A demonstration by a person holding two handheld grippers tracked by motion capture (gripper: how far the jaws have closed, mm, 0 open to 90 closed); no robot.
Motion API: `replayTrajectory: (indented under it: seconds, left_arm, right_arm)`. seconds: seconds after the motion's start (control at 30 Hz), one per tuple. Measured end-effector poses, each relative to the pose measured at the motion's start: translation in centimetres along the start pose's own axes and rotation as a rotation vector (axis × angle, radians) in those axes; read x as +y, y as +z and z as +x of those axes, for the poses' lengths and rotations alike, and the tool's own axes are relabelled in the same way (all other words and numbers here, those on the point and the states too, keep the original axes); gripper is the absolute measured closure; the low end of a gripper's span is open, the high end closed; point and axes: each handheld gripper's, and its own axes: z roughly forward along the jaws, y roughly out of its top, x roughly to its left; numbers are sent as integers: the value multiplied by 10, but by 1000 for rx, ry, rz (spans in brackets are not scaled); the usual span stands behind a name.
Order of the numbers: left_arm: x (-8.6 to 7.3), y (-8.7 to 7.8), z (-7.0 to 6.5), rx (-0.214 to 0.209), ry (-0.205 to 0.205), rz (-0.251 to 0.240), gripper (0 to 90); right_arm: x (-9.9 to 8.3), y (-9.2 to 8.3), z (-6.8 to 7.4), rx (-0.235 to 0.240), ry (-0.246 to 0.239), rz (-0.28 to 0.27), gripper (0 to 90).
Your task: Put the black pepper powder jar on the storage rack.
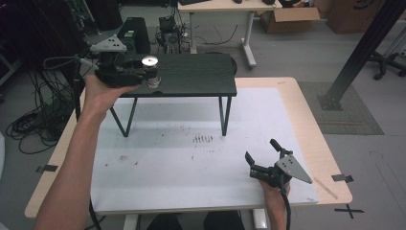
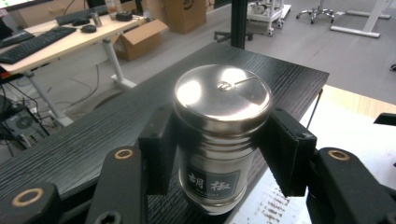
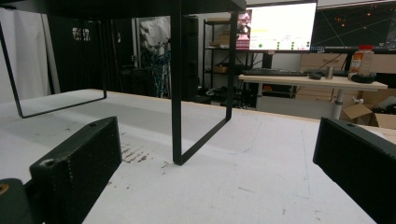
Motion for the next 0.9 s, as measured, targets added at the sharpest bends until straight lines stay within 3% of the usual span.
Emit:
replayTrajectory:
  seconds: [0.33,0.9]
  left_arm:
    - [-1,24,7,12,-15,16,491]
    - [-8,38,23,17,-85,26,491]
  right_arm:
    - [0,0,0,0,0,1,10]
    - [0,0,0,-1,0,1,10]
